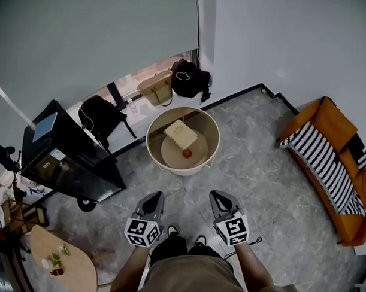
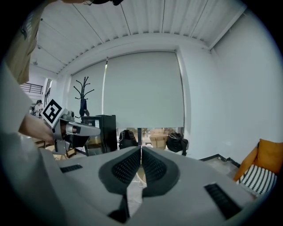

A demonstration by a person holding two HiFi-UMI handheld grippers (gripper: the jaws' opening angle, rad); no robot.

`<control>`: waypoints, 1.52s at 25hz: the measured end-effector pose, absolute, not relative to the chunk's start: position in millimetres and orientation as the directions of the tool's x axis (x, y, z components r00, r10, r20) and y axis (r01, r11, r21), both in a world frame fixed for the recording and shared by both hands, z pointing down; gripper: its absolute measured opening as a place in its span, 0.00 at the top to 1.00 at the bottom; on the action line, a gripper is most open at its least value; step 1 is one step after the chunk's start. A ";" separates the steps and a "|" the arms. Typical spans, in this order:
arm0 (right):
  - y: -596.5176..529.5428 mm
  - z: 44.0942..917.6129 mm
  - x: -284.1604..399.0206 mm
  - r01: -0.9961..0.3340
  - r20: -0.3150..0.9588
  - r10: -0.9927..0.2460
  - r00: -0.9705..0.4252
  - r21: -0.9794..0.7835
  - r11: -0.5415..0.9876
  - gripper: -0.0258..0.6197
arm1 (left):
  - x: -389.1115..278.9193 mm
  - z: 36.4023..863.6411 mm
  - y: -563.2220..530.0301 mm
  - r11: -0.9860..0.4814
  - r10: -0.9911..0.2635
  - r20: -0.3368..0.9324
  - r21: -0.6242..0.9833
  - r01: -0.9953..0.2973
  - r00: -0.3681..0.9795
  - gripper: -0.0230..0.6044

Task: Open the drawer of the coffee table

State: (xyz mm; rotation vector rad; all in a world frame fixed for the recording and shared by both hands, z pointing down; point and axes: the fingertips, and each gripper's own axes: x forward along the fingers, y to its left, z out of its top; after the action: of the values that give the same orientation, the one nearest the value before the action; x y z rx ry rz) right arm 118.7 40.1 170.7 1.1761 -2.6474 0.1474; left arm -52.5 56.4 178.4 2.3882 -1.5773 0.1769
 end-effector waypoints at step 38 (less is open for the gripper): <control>-118.4 150.4 16.9 -0.767 0.235 -0.759 -0.607 0.078 0.637 0.95 | -138.8 181.4 -120.6 -0.485 -0.833 0.213 0.158 -0.860 0.510 0.95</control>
State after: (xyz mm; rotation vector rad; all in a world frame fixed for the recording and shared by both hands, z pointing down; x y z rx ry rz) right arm 16.9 -118.4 150.4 1.2415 -2.6125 0.0447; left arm -138.8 -120.6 181.4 2.5093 -1.4356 0.1569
